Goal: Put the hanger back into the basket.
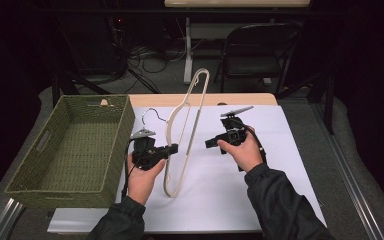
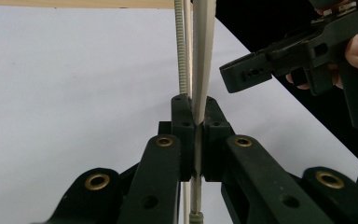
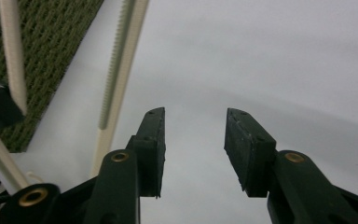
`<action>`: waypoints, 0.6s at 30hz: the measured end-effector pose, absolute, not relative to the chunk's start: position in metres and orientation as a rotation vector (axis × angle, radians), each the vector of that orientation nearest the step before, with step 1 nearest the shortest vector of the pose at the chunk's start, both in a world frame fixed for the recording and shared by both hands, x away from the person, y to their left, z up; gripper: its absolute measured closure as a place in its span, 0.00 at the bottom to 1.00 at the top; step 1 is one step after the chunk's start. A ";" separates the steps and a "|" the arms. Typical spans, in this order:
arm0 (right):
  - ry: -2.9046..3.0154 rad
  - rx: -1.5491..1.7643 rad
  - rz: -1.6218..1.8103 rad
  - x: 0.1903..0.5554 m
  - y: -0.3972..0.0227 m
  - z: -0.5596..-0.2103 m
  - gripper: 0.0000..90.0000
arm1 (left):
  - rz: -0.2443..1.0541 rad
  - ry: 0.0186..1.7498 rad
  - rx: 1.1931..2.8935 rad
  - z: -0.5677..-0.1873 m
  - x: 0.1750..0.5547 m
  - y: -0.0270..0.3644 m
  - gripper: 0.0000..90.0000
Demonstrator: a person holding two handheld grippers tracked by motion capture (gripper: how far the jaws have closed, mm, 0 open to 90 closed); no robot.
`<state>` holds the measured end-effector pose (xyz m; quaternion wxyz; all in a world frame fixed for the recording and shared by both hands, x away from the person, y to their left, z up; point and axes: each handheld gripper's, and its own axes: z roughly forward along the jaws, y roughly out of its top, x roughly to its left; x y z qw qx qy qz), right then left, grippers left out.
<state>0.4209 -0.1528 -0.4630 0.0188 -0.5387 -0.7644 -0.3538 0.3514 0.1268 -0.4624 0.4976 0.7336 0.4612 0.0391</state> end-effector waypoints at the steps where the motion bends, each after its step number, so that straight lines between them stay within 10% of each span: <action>1: -2.391 -1.672 -1.103 0.420 -0.156 -0.463 0.61 | 0.098 1.114 1.783 -0.461 0.351 0.127 0.97; 18: -2.578 -1.658 -1.157 0.408 -0.173 -0.479 0.56 | 0.186 1.105 1.944 -0.435 0.349 0.137 0.97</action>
